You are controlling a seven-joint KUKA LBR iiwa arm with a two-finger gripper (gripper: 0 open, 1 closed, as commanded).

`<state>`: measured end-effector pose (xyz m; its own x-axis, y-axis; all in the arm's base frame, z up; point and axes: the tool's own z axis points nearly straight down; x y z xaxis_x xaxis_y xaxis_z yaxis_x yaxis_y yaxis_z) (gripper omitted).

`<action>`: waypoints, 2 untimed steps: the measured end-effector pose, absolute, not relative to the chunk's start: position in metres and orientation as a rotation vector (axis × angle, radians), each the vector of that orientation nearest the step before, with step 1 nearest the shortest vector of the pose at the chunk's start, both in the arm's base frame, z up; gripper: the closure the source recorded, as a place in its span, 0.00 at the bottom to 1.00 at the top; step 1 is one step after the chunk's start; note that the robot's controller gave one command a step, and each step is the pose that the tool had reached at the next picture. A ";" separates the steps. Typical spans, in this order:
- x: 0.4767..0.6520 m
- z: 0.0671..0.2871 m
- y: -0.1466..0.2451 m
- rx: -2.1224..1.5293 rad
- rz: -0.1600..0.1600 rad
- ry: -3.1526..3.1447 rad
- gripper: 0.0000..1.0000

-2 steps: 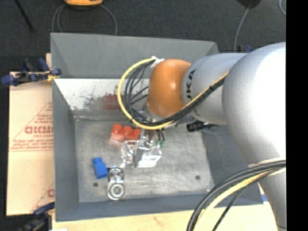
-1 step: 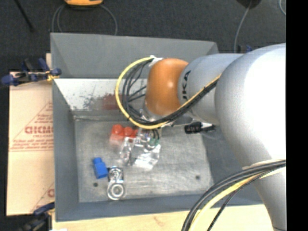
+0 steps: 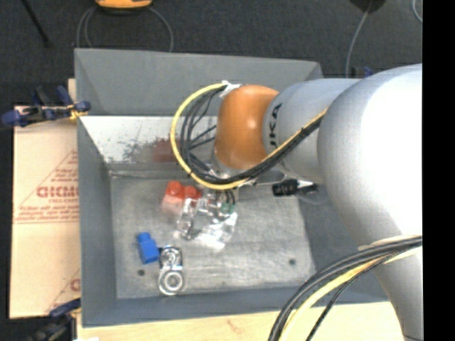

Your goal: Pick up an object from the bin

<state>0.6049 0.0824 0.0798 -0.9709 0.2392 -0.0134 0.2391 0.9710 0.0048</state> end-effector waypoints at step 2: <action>0.626 0.076 0.114 0.285 0.000 3.117 0.00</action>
Offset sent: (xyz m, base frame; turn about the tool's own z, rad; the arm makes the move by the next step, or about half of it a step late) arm 0.0164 0.0337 -0.0098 -0.0556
